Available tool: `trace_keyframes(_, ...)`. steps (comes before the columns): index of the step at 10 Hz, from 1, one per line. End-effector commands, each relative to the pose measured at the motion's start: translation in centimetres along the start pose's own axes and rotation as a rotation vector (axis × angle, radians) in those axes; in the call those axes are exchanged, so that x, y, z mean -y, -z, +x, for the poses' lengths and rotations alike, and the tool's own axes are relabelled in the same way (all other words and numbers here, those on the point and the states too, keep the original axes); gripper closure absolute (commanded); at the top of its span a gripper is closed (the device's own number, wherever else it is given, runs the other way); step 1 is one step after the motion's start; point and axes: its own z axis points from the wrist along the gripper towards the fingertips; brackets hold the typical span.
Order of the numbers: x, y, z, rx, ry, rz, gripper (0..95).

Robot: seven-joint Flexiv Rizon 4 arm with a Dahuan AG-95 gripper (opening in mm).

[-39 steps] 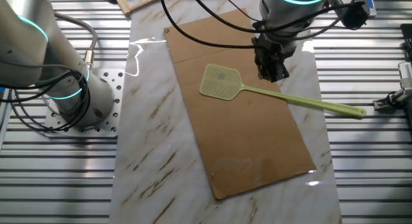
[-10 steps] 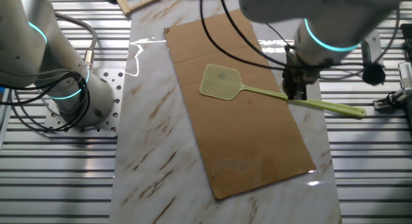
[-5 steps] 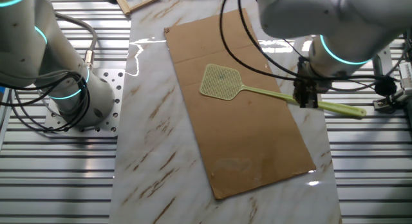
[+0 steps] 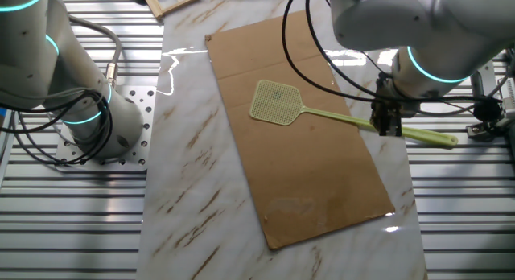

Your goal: Swat with a flyswatter

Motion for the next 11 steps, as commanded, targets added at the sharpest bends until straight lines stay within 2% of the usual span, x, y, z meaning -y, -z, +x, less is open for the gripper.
trace_keyframes(1,-0.03,0.05,-0.03,-0.006,-0.005,-0.004,95.0)
trace_keyframes(3,-0.03,0.05,-0.03,-0.006,-0.003,-0.006,95.0)
trace_keyframes(7,-0.03,0.05,-0.03,-0.004,-0.060,-0.010,95.0)
trace_keyframes(9,-0.10,0.07,0.00,0.008,-0.085,-0.009,57.0)
trace_keyframes(11,-0.77,-0.45,-0.62,0.043,-0.141,-0.015,57.0)
